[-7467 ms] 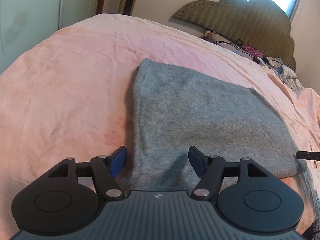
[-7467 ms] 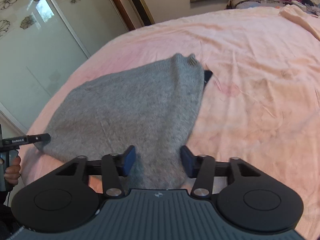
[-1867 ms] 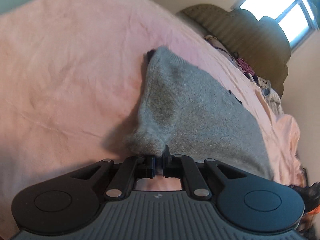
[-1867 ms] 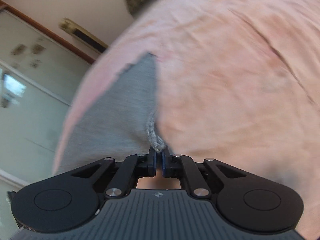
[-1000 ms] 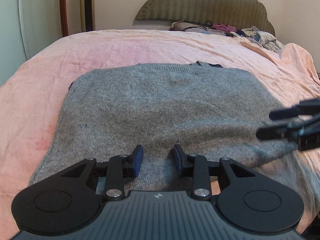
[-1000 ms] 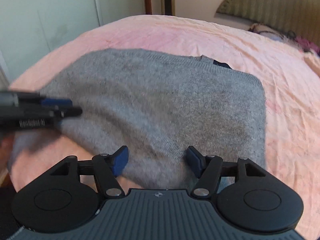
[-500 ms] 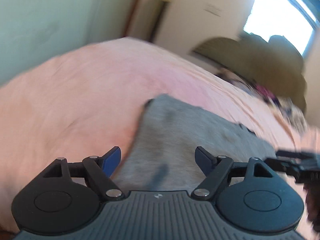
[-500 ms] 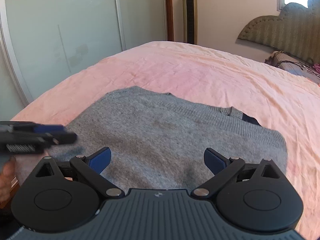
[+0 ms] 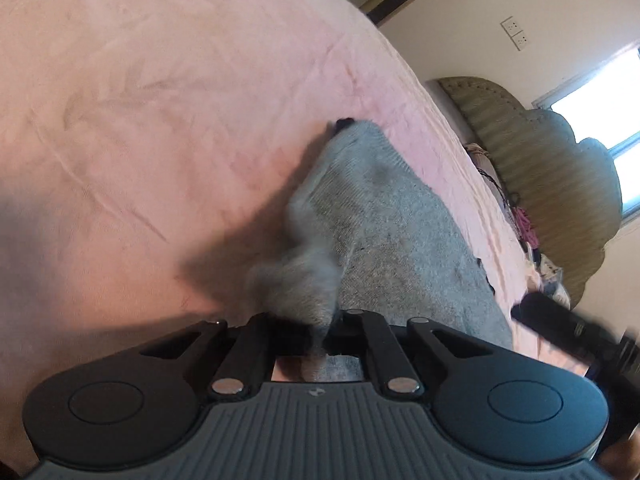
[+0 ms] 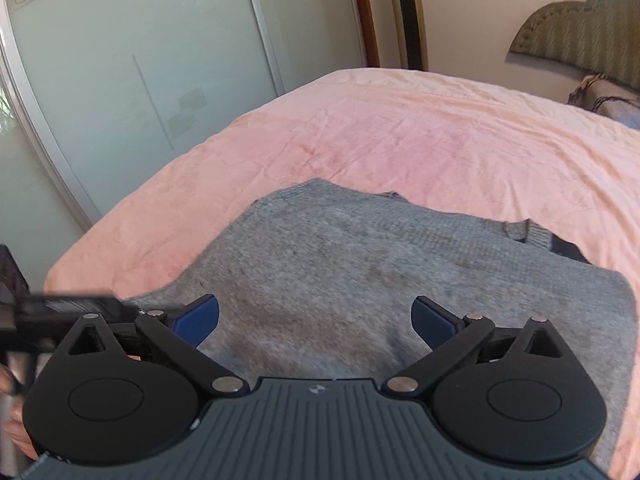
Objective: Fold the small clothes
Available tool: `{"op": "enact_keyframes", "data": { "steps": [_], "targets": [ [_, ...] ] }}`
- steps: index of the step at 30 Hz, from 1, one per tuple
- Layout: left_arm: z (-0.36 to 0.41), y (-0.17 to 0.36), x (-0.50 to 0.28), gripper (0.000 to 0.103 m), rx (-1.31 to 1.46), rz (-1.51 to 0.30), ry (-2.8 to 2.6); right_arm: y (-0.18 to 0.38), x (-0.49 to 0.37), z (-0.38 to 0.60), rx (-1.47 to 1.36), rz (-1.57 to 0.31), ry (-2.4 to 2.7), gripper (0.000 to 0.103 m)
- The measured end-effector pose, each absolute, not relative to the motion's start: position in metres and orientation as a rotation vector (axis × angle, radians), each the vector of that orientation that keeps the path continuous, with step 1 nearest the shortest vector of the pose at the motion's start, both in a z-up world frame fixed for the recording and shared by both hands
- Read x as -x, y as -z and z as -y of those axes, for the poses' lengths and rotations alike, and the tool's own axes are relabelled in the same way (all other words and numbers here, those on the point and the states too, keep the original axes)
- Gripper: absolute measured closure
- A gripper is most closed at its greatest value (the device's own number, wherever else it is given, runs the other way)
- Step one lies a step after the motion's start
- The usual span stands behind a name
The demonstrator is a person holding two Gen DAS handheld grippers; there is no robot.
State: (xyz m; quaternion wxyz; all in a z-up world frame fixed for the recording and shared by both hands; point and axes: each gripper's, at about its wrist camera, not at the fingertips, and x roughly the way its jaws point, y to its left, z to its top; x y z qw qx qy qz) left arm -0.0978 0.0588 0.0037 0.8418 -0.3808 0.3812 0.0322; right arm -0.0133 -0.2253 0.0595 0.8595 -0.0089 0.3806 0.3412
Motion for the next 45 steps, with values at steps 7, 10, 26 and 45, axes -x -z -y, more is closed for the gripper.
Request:
{"op": "enact_keyframes", "data": {
  "steps": [7, 10, 26, 45],
  "targets": [
    [0.055, -0.046, 0.135, 0.098, -0.027, -0.515, 0.009, -0.071, -0.060, 0.166, -0.110, -1.023, -0.886, 0.001],
    [0.081, -0.040, 0.140, 0.098, -0.171, -0.492, 0.084, -0.067, -0.078, 0.129, -0.036, -1.133, -0.925, 0.002],
    [0.082, -0.033, 0.135, 0.098, -0.218, -0.505, 0.097, -0.020, -0.031, 0.026, 0.895, -0.999, -0.799, 0.025],
    [0.254, -0.008, 0.094, 0.097, -0.375, -0.523, 0.551, -0.043, -0.098, 0.419, -0.268, -0.975, -0.680, 0.084]
  ]
}}
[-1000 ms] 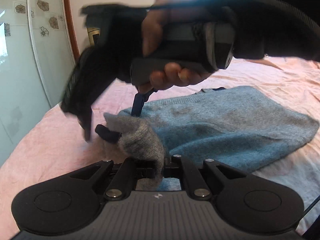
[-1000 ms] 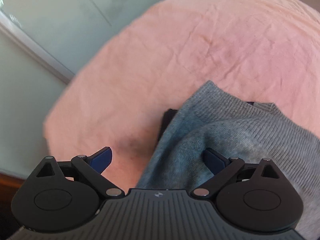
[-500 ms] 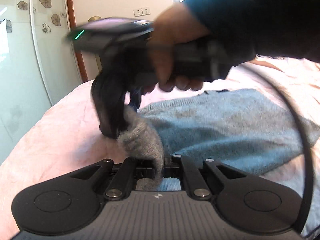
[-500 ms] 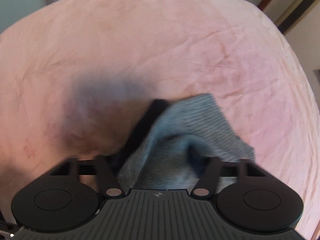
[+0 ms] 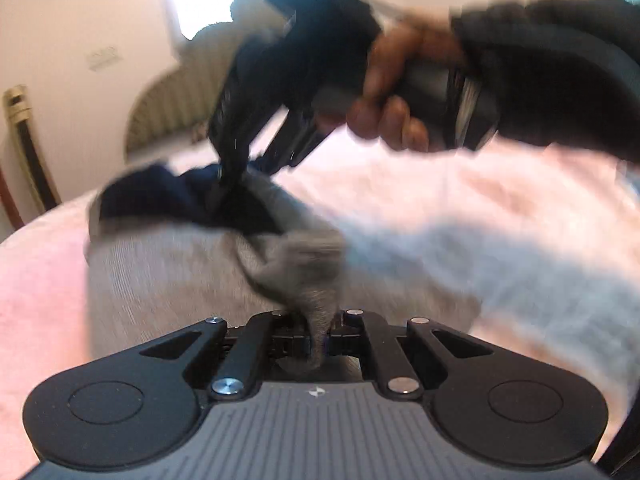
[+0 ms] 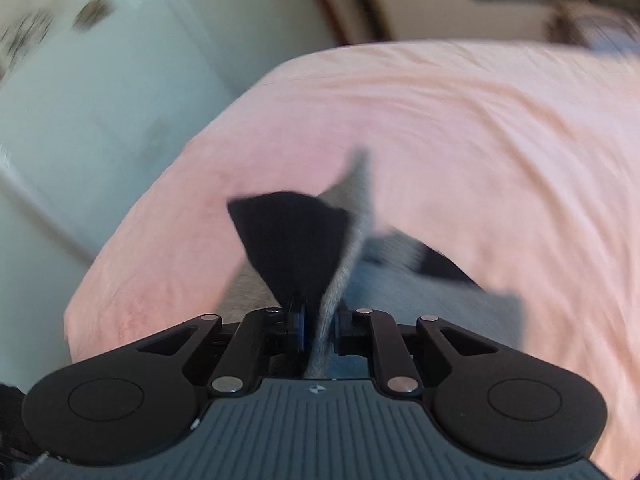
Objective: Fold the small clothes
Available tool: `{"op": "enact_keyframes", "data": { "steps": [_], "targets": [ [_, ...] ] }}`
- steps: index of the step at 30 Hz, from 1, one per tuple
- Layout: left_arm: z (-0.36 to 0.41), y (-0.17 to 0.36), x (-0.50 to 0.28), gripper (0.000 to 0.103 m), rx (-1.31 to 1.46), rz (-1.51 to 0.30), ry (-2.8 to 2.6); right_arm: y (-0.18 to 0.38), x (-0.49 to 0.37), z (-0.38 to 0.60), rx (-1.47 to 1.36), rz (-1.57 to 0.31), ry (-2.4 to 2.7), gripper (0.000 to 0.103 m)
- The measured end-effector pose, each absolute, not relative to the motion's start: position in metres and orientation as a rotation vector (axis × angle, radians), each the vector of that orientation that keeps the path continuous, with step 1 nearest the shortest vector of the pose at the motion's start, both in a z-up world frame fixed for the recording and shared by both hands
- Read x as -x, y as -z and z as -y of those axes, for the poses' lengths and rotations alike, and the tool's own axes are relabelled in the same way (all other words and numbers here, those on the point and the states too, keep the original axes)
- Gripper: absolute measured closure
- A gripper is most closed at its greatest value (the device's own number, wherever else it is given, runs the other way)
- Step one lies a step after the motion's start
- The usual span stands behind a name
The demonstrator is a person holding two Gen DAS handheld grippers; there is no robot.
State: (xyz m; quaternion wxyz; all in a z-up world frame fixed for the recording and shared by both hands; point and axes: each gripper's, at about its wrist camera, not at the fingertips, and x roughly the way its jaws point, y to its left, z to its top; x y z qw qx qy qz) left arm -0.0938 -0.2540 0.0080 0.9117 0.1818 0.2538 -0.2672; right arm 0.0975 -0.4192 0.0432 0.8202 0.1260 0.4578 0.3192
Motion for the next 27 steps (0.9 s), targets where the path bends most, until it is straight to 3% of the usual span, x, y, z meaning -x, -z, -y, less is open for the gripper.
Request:
{"op": "enact_keyframes", "data": {
  "steps": [2, 3, 5, 7, 9, 11, 12, 13, 14, 20, 22, 23, 24, 26, 27],
  "targets": [
    [0.252, -0.009, 0.099, 0.095, -0.379, -0.498, 0.591, -0.016, -0.097, 0.448, -0.411, -0.966, -0.637, 0.074],
    [0.243, -0.016, 0.105, 0.092, -0.347, -0.473, 0.636, -0.006, -0.095, 0.460, -0.495, -0.960, -0.634, 0.058],
    [0.222, -0.030, 0.114, 0.084, -0.284, -0.439, 0.720, 0.002, -0.089, 0.473, -0.608, -0.905, -0.656, 0.036],
    [0.201, -0.044, 0.121, 0.068, -0.255, -0.410, 0.786, 0.005, -0.088, 0.477, -0.655, -0.866, -0.692, 0.032],
    [0.184, -0.054, 0.129, 0.030, -0.222, -0.356, 0.777, 0.007, -0.094, 0.475, -0.666, -0.877, -0.708, 0.032],
    [0.168, -0.062, 0.129, 0.019, -0.195, -0.323, 0.733, 0.006, -0.102, 0.467, -0.622, -0.905, -0.703, 0.032],
    [0.168, -0.066, 0.124, 0.019, -0.197, -0.315, 0.699, 0.007, -0.105, 0.463, -0.602, -0.917, -0.698, 0.034],
    [0.164, -0.067, 0.121, 0.019, -0.204, -0.311, 0.657, 0.007, -0.107, 0.461, -0.586, -0.924, -0.680, 0.044],
    [0.158, -0.068, 0.116, 0.019, -0.211, -0.314, 0.611, 0.004, -0.110, 0.454, -0.551, -0.946, -0.673, 0.089],
    [0.116, -0.061, 0.053, 0.019, -0.030, -0.479, 0.477, -0.007, -0.101, 0.483, -0.461, -0.902, -0.587, 0.088],
    [0.105, -0.054, 0.024, 0.019, 0.084, -0.579, 0.432, 0.003, -0.098, 0.497, -0.517, -0.897, -0.566, 0.079],
    [0.100, -0.050, 0.012, 0.019, 0.143, -0.621, 0.430, 0.003, -0.093, 0.499, -0.539, -0.904, -0.569, 0.061],
    [0.095, -0.048, 0.001, 0.019, 0.214, -0.664, 0.442, -0.002, -0.085, 0.500, -0.545, -0.899, -0.572, 0.030],
    [0.088, -0.034, -0.017, 0.019, 0.364, -0.762, 0.455, -0.014, -0.064, 0.504, -0.516, -0.829, -0.557, 0.000],
    [0.087, -0.028, -0.023, 0.019, 0.422, -0.803, 0.475, -0.019, -0.054, 0.507, -0.508, -0.792, -0.561, 0.001]
  ]
}}
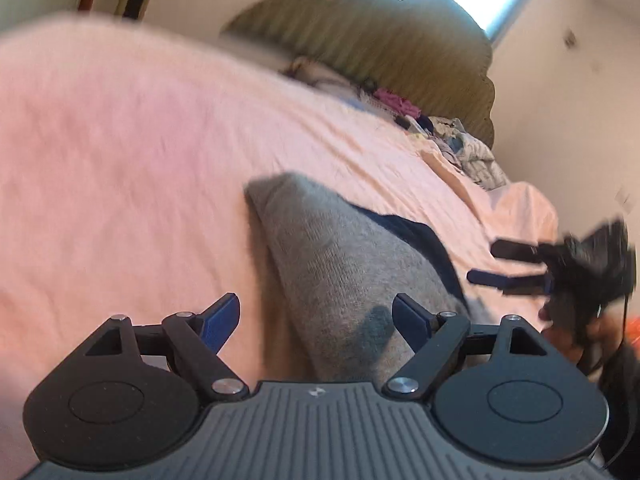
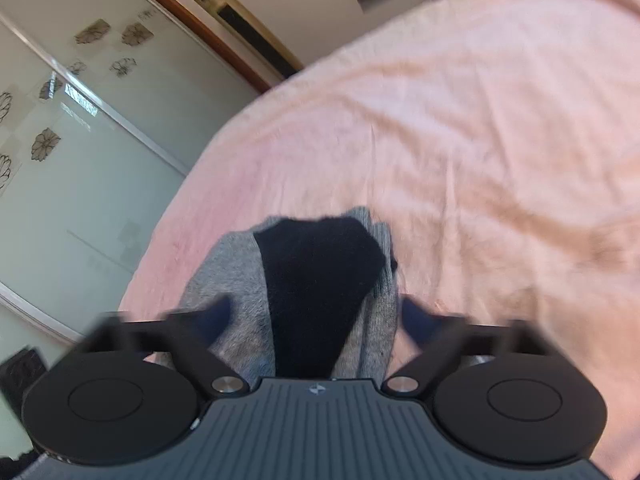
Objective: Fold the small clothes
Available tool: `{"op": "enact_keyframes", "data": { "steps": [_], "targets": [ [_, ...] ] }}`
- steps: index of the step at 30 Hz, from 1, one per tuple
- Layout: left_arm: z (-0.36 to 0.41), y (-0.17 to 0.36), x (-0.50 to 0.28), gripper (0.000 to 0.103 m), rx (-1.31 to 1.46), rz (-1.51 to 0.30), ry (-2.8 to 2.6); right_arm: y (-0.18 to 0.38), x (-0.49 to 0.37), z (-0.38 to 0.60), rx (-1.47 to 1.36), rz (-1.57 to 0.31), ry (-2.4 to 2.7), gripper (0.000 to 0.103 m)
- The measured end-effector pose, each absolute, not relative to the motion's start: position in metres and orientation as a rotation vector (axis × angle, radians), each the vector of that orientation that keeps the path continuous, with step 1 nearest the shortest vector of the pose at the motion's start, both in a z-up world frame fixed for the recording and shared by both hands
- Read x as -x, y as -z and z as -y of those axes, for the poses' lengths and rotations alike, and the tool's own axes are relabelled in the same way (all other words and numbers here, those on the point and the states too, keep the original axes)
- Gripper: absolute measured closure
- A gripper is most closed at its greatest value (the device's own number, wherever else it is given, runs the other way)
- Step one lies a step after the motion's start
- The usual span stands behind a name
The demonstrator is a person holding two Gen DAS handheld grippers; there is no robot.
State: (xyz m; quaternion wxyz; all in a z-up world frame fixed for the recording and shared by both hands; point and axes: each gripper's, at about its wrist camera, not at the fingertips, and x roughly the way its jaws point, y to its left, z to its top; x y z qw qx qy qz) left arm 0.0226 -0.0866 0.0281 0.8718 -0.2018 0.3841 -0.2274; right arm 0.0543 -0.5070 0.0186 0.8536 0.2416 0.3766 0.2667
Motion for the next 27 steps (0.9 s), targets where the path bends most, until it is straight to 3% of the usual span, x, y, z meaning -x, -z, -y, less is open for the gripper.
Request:
{"op": "enact_keyframes", "data": {
  "steps": [8, 9, 11, 13, 14, 23, 26, 27],
  "targets": [
    [0.090, 0.013, -0.089, 0.020, 0.666, -0.918, 0.526, 0.014, -0.079, 0.494, -0.598, -0.925, -0.545, 0.004],
    [0.090, 0.013, -0.093, 0.026, 0.673, -0.922, 0.516, 0.018, -0.081, 0.487, -0.587, -0.895, -0.563, 0.000],
    [0.094, 0.013, -0.102, 0.061, 0.633, -0.943, 0.466, 0.018, -0.081, 0.477, -0.574, -0.877, -0.563, 0.003],
    [0.097, 0.007, -0.098, 0.068, 0.576, -0.933, 0.467, 0.018, -0.083, 0.469, -0.566, -0.933, -0.580, 0.082],
    [0.096, -0.001, -0.091, 0.070, 0.540, -0.917, 0.471, 0.019, -0.081, 0.466, -0.576, -0.941, -0.587, 0.078],
    [0.063, -0.066, -0.109, 0.072, 0.409, -0.714, 0.440, -0.021, -0.096, 0.434, -0.591, -0.780, -0.679, 0.079],
    [0.053, -0.053, -0.144, 0.066, 0.347, -0.765, 0.396, -0.020, -0.123, 0.413, -0.628, -0.763, -0.679, 0.076],
    [0.047, -0.040, -0.153, 0.066, 0.350, -0.825, 0.341, -0.013, -0.135, 0.406, -0.626, -0.785, -0.661, 0.069]
  ]
}}
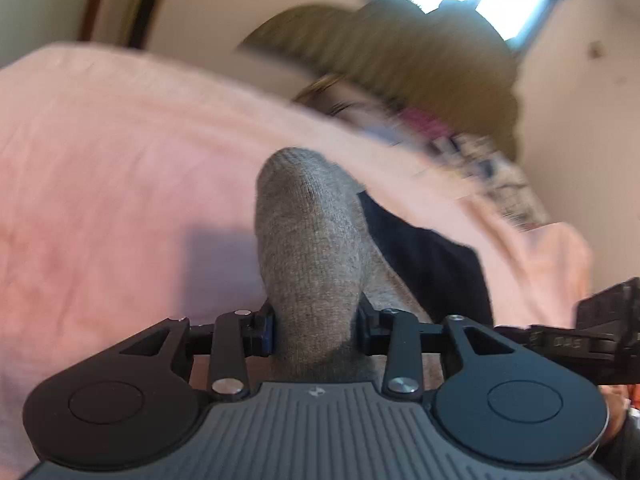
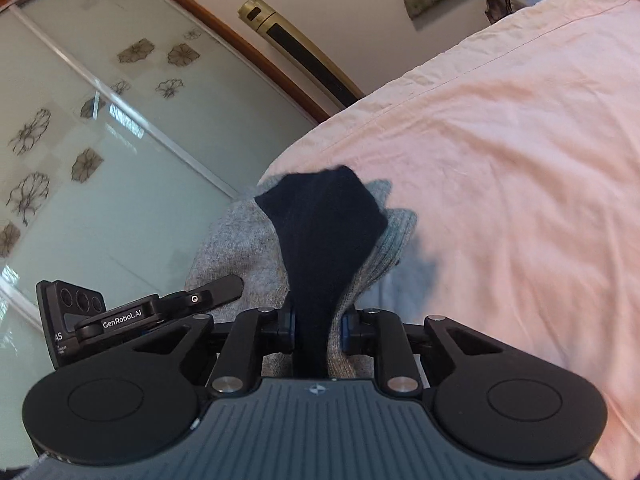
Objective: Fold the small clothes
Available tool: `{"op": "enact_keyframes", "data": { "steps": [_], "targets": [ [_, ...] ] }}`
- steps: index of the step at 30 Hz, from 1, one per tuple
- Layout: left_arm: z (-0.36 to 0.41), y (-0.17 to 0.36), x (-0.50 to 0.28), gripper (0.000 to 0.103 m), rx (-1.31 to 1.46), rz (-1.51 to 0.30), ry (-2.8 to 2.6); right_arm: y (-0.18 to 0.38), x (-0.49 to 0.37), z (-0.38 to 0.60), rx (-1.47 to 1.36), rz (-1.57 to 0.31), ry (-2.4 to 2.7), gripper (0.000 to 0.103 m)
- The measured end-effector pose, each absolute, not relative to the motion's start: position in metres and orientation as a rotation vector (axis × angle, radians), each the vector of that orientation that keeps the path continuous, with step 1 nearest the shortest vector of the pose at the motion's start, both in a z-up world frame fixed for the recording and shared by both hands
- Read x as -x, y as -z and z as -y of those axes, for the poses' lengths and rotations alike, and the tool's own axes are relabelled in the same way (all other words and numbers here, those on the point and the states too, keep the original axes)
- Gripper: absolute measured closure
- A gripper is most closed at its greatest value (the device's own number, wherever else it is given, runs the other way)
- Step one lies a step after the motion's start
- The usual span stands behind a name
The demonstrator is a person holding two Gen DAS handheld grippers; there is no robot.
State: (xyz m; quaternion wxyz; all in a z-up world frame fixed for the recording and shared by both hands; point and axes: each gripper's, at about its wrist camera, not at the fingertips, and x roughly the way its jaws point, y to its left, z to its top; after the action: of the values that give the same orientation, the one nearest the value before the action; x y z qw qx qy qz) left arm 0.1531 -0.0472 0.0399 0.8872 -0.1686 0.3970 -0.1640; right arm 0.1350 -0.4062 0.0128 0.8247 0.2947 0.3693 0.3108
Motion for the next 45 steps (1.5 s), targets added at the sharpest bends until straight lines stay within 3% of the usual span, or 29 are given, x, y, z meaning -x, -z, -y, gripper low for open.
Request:
{"op": "enact_keyframes", "data": {
  "steps": [1, 2, 4, 6, 8, 14, 16, 17, 18, 25, 28, 31, 33, 34, 37, 45],
  "targets": [
    [0.040, -0.028, -0.156, 0.066, 0.368, -0.881, 0.292, -0.003, -0.144, 0.402, -0.616, -0.819, -0.604, 0.064],
    [0.030, -0.022, -0.151, 0.064, 0.409, -0.887, 0.290, 0.007, -0.149, 0.400, -0.611, -0.856, -0.539, 0.044],
    [0.008, -0.022, -0.124, 0.063, 0.504, -0.830, 0.341, 0.017, -0.141, 0.404, -0.644, -0.865, -0.495, 0.040],
    [-0.004, -0.023, -0.098, 0.052, 0.573, -0.816, 0.381, 0.018, -0.121, 0.413, -0.689, -0.852, -0.554, 0.024],
    [-0.007, -0.019, -0.073, 0.045, 0.637, -0.832, 0.422, 0.016, -0.101, 0.416, -0.659, -0.864, -0.588, 0.020],
    [0.025, 0.001, -0.023, 0.045, 0.595, -0.945, 0.538, 0.017, -0.050, 0.409, -0.556, -0.957, -0.680, 0.028],
    [0.036, 0.008, -0.023, 0.080, 0.519, -0.963, 0.497, 0.019, -0.041, 0.407, -0.536, -0.949, -0.674, 0.043],
    [0.037, 0.009, -0.026, 0.085, 0.509, -0.973, 0.488, 0.020, -0.041, 0.406, -0.531, -0.963, -0.662, 0.068],
    [0.032, 0.007, -0.028, 0.089, 0.536, -0.982, 0.489, 0.023, -0.043, 0.403, -0.531, -0.987, -0.661, 0.080],
    [0.004, -0.005, -0.009, 0.090, 0.391, -0.932, 0.444, 0.006, -0.011, 0.399, -0.419, -0.948, -0.700, 0.081],
    [0.010, -0.011, 0.008, 0.086, 0.291, -0.863, 0.443, 0.025, -0.007, 0.409, -0.538, -0.944, -0.695, 0.072],
    [0.026, -0.031, 0.041, 0.072, 0.061, -0.715, 0.371, 0.017, 0.005, 0.431, -0.657, -0.889, -0.642, 0.046],
    [0.038, -0.039, 0.061, 0.046, -0.079, -0.592, 0.304, 0.006, 0.020, 0.444, -0.704, -0.820, -0.595, 0.043],
    [0.044, -0.041, 0.068, 0.041, -0.123, -0.541, 0.276, 0.001, 0.026, 0.448, -0.736, -0.799, -0.593, 0.043],
    [0.065, -0.033, 0.075, 0.041, -0.238, -0.480, 0.249, -0.003, 0.038, 0.446, -0.799, -0.782, -0.625, 0.043],
    [0.088, -0.018, 0.080, 0.041, -0.345, -0.529, 0.303, 0.008, 0.043, 0.420, -0.793, -0.940, -0.565, 0.043]
  ]
}}
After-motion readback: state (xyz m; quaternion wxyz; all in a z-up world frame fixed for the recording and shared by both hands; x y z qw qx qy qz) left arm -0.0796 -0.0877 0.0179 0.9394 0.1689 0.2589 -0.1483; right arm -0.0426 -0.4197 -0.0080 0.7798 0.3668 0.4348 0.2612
